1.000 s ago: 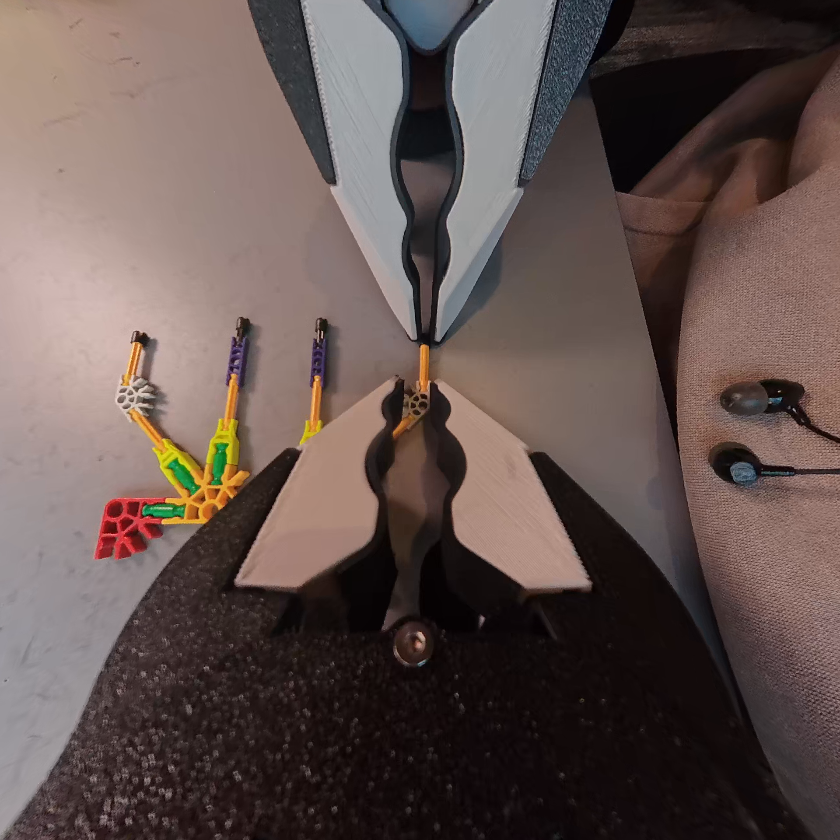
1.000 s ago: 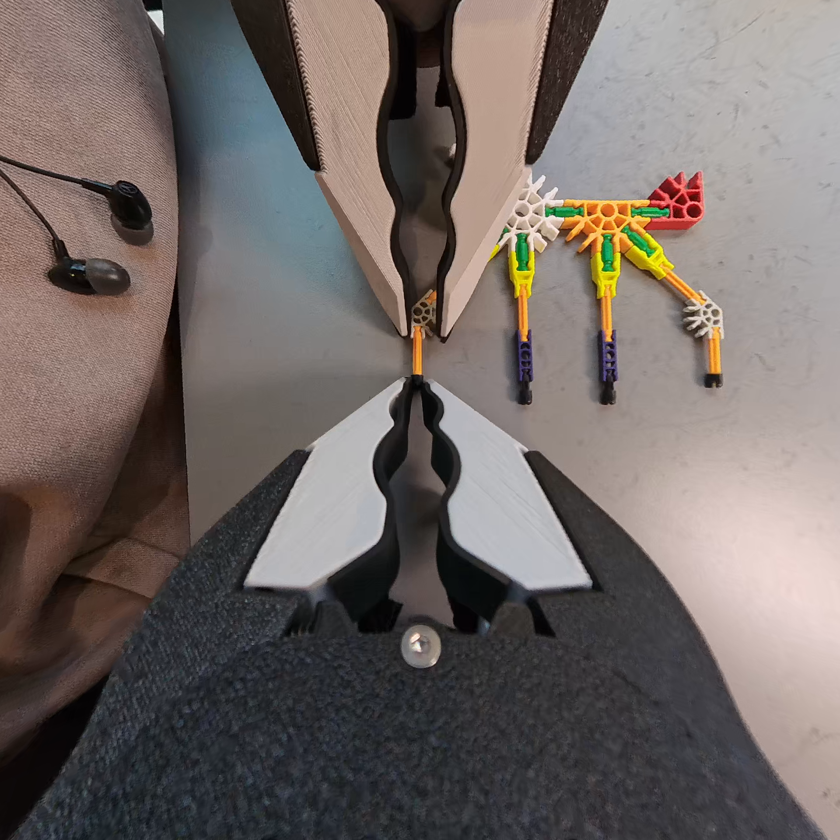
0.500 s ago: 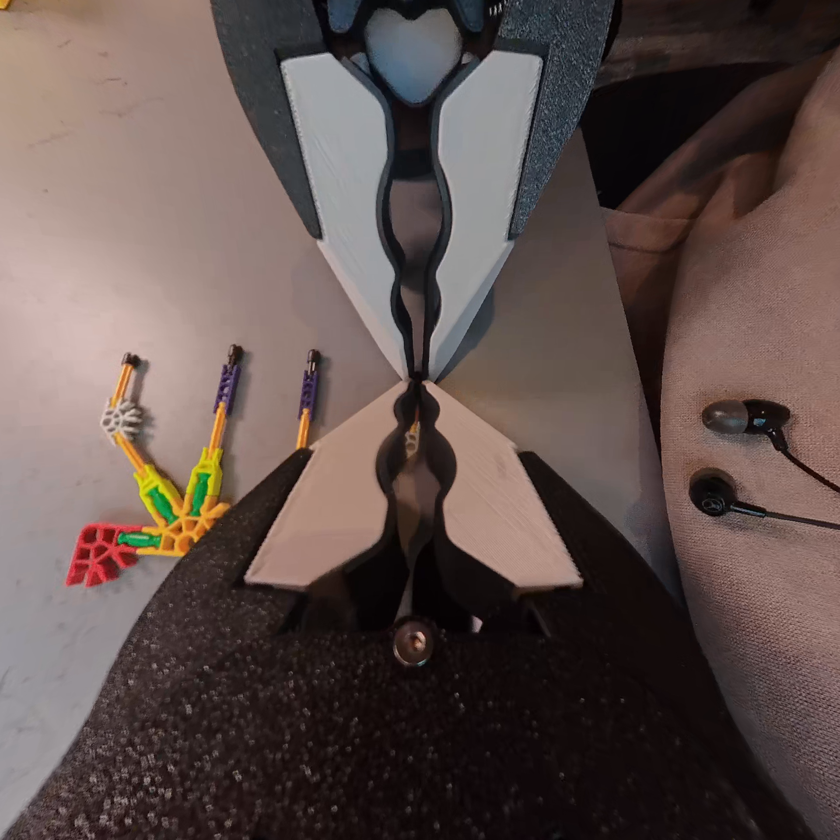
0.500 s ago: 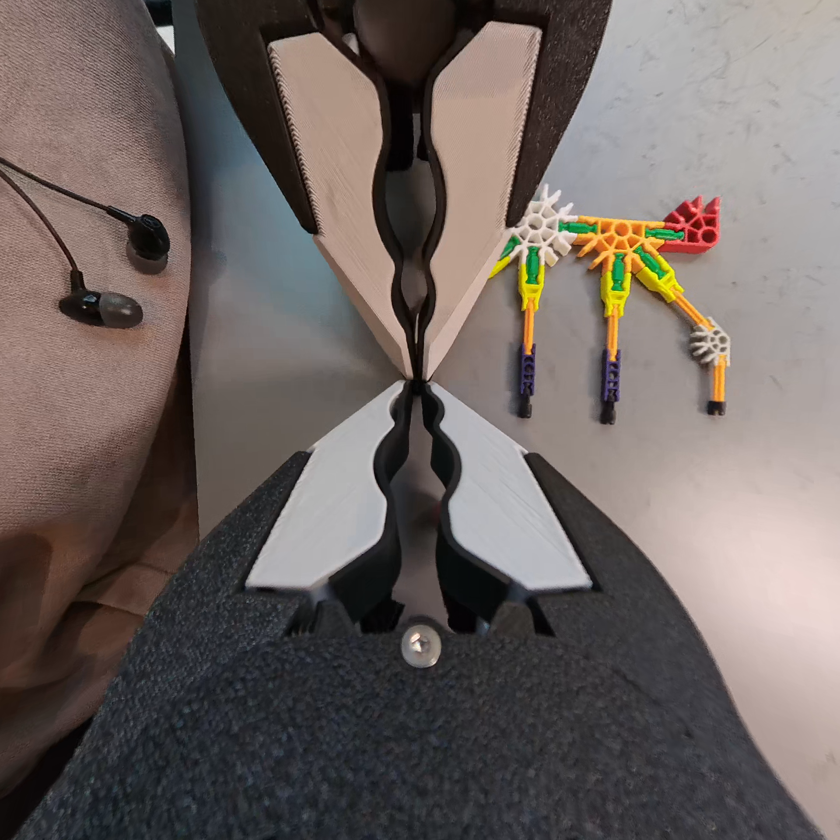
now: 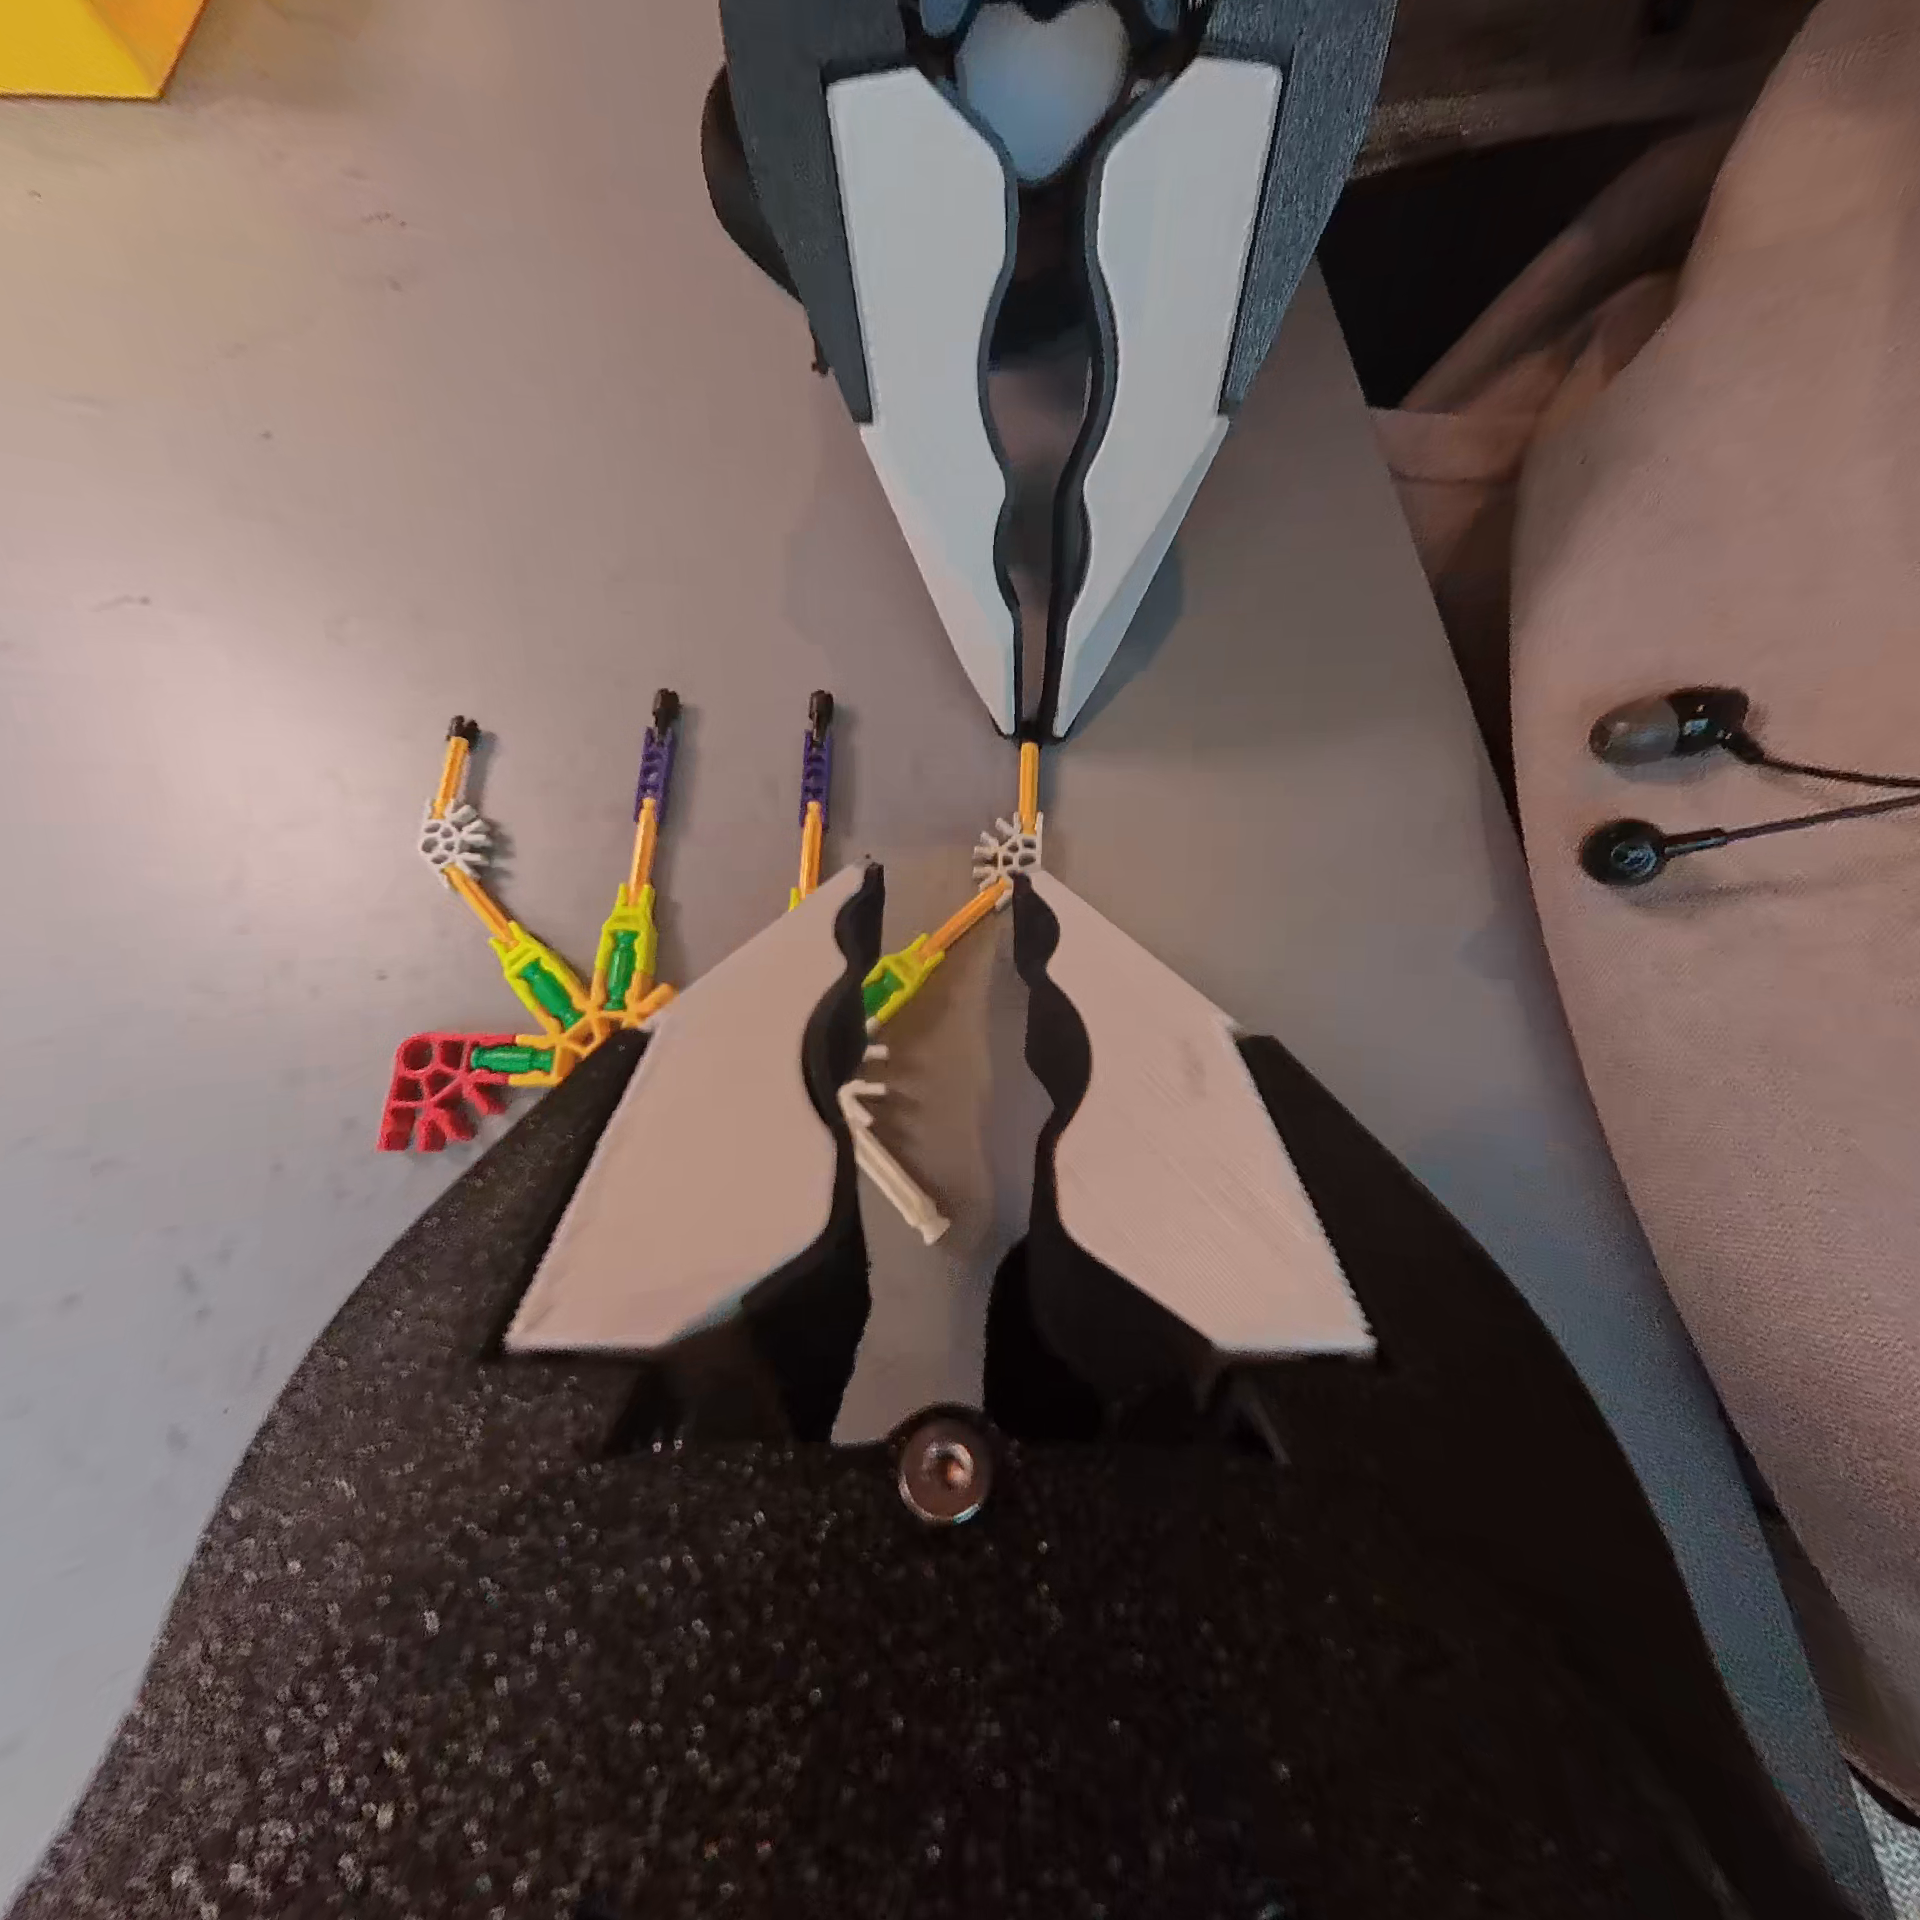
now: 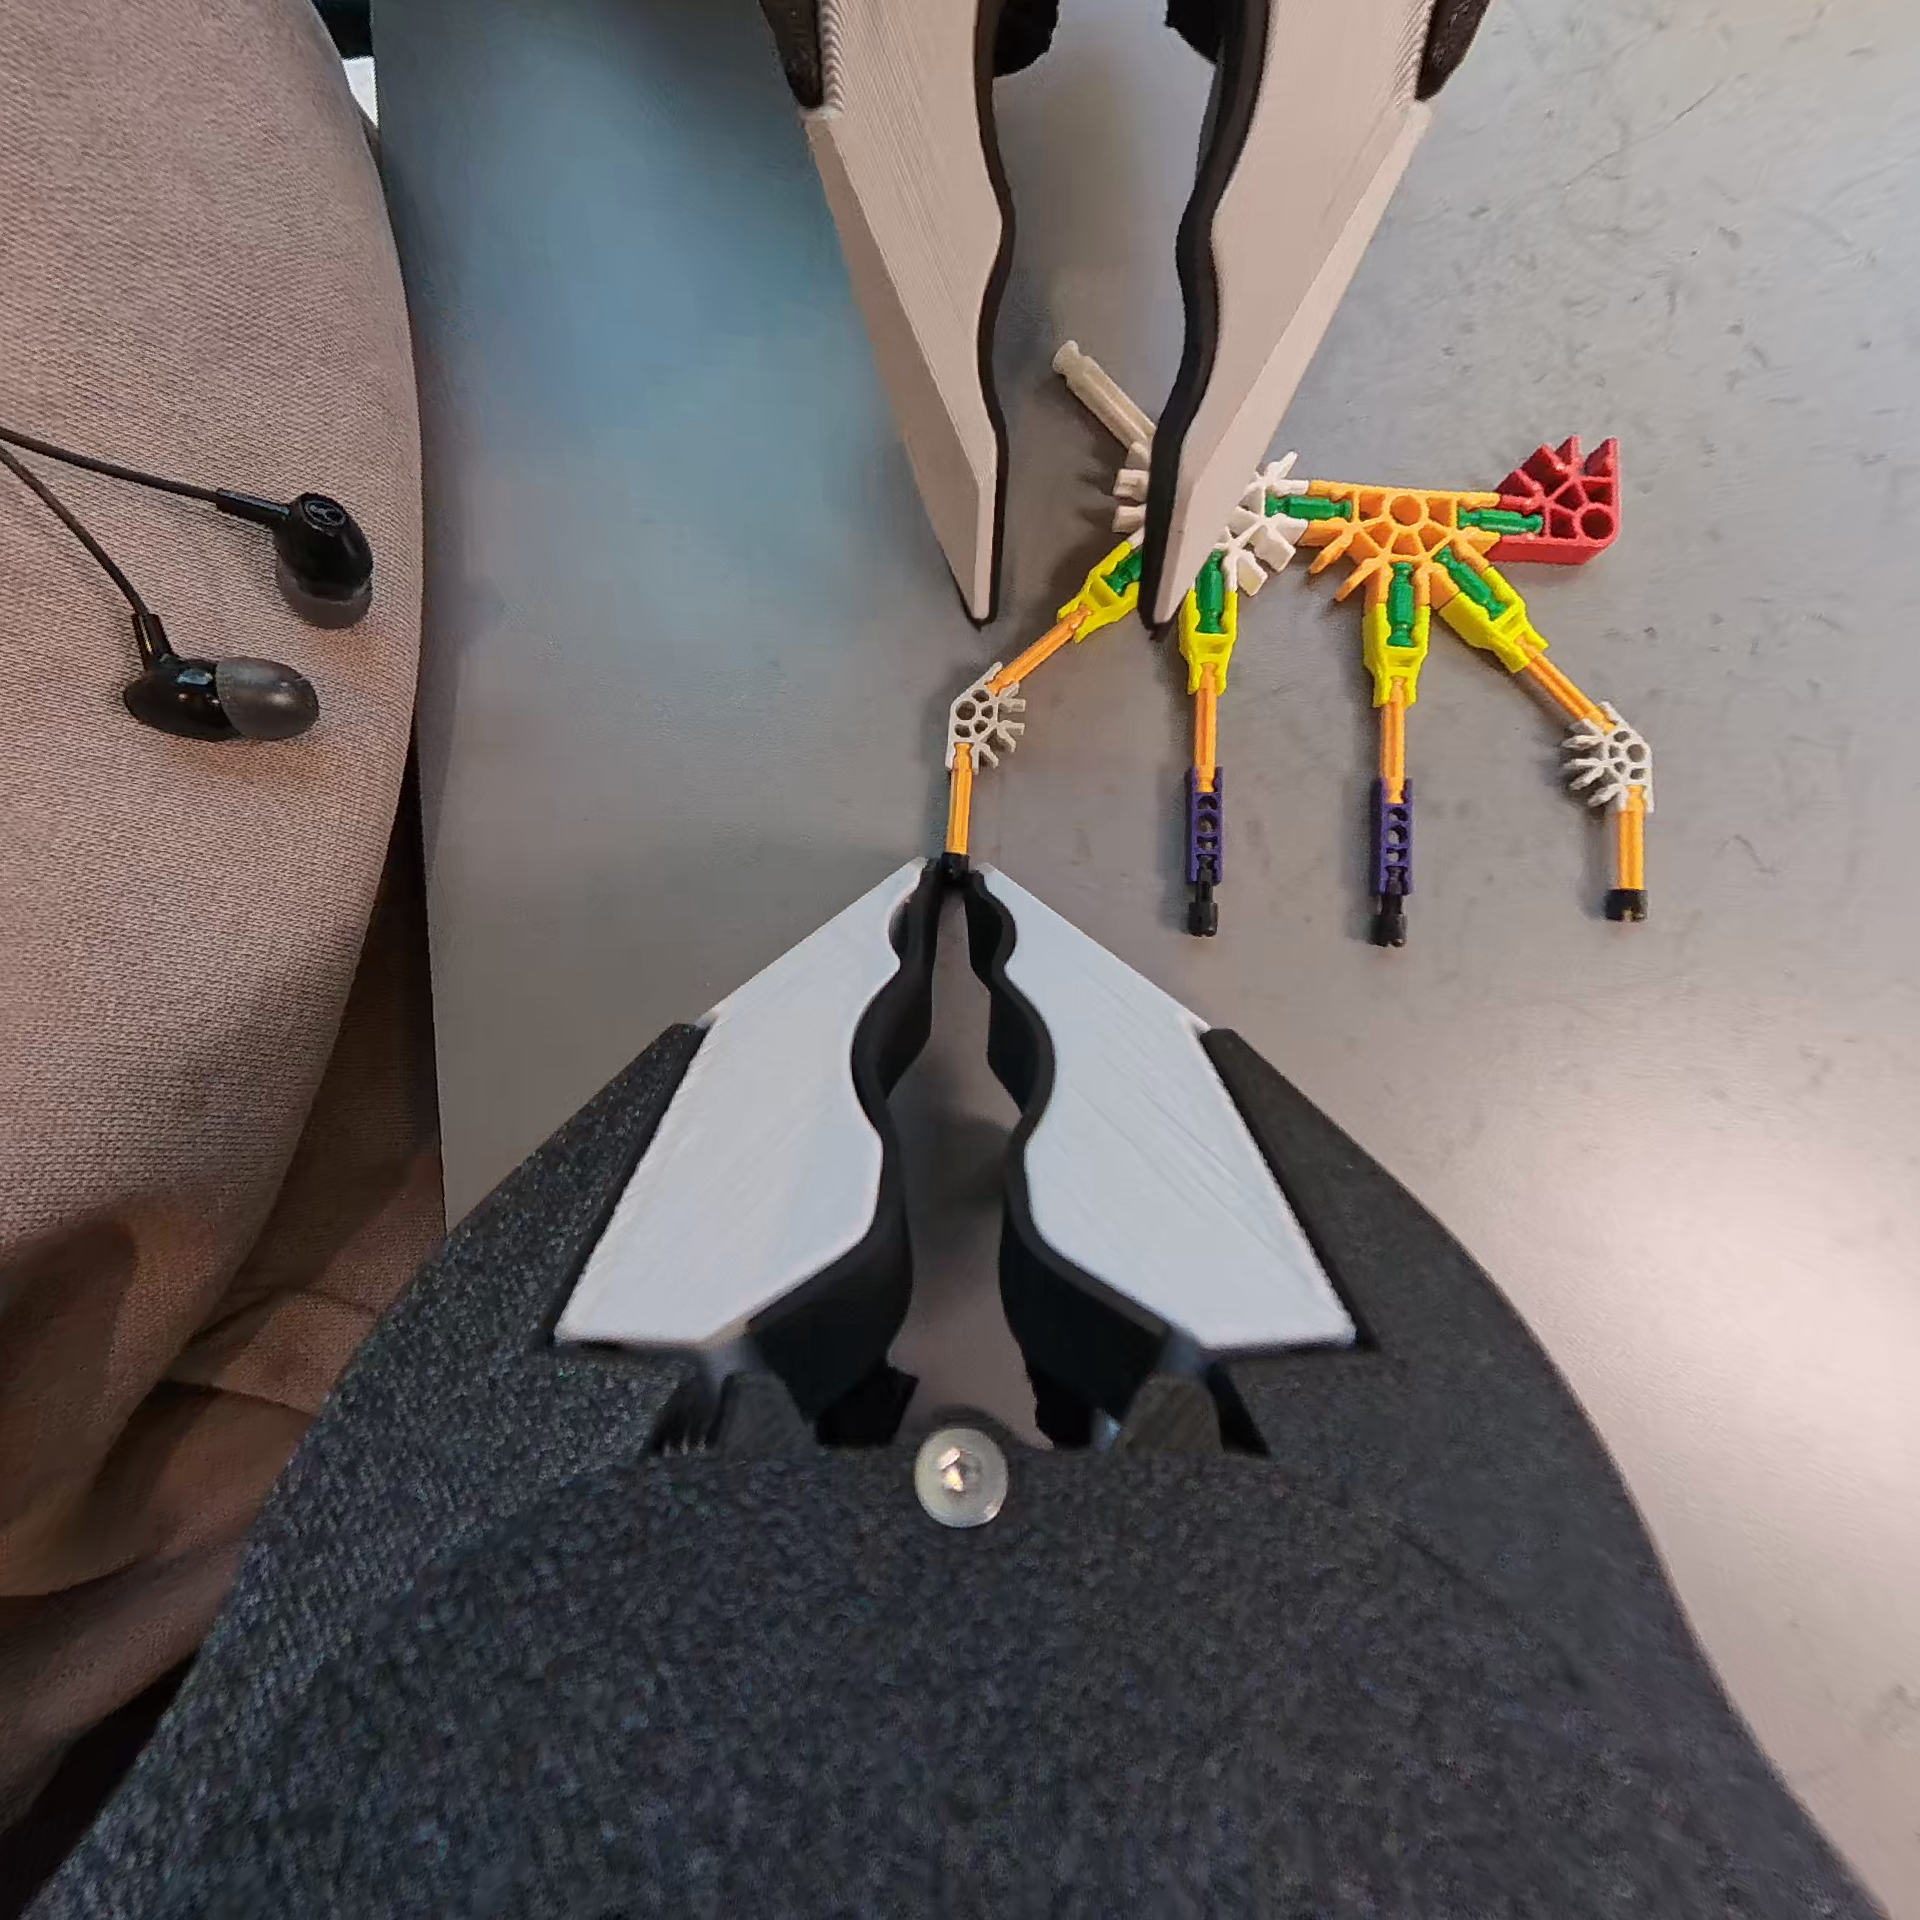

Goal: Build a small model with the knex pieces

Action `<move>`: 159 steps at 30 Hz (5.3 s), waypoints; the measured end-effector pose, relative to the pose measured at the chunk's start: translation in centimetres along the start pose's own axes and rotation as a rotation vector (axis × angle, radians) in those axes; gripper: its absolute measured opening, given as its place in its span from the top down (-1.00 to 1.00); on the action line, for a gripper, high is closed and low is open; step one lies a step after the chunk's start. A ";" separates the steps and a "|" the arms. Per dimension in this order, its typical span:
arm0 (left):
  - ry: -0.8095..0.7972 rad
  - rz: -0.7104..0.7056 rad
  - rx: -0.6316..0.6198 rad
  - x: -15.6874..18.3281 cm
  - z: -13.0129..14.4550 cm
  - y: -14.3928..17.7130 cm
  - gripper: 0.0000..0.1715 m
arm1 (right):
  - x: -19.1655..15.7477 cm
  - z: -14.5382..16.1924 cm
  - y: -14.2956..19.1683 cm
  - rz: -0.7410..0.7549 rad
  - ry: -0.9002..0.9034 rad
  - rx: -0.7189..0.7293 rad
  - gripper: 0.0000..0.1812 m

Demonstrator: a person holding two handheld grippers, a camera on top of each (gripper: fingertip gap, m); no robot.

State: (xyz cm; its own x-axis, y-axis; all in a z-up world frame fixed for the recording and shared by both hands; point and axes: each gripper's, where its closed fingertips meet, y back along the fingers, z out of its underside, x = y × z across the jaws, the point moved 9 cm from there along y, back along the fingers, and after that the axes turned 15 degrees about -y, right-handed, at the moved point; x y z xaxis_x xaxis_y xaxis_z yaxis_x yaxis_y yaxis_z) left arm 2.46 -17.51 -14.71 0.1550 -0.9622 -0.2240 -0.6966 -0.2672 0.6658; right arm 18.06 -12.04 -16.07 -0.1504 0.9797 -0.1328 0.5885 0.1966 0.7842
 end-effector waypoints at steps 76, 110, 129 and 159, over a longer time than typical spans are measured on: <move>-0.231 0.211 -0.135 -0.9 -0.3 -1.6 0.94 | -0.5 -1.1 -0.5 0.017 -0.122 -0.062 1.00; 0.178 -0.324 0.053 -2.7 3.1 5.7 0.70 | 2.3 -3.5 -1.0 0.184 -0.331 0.132 0.97; 0.193 -0.295 -0.157 -2.7 6.6 3.8 0.86 | 11.3 -10.3 -0.7 0.086 0.090 0.293 0.56; 0.254 -0.380 -0.157 -4.0 7.6 4.2 0.93 | 12.9 -5.1 0.4 0.047 -0.039 -0.031 0.90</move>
State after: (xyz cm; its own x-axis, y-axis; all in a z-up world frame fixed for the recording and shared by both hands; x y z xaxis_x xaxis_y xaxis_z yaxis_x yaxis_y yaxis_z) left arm -6.44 -14.33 -16.44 0.5578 -0.7721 -0.3044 -0.4462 -0.5882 0.6745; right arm 12.29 0.52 -14.38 -0.0921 0.9887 -0.1186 0.5693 0.1500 0.8083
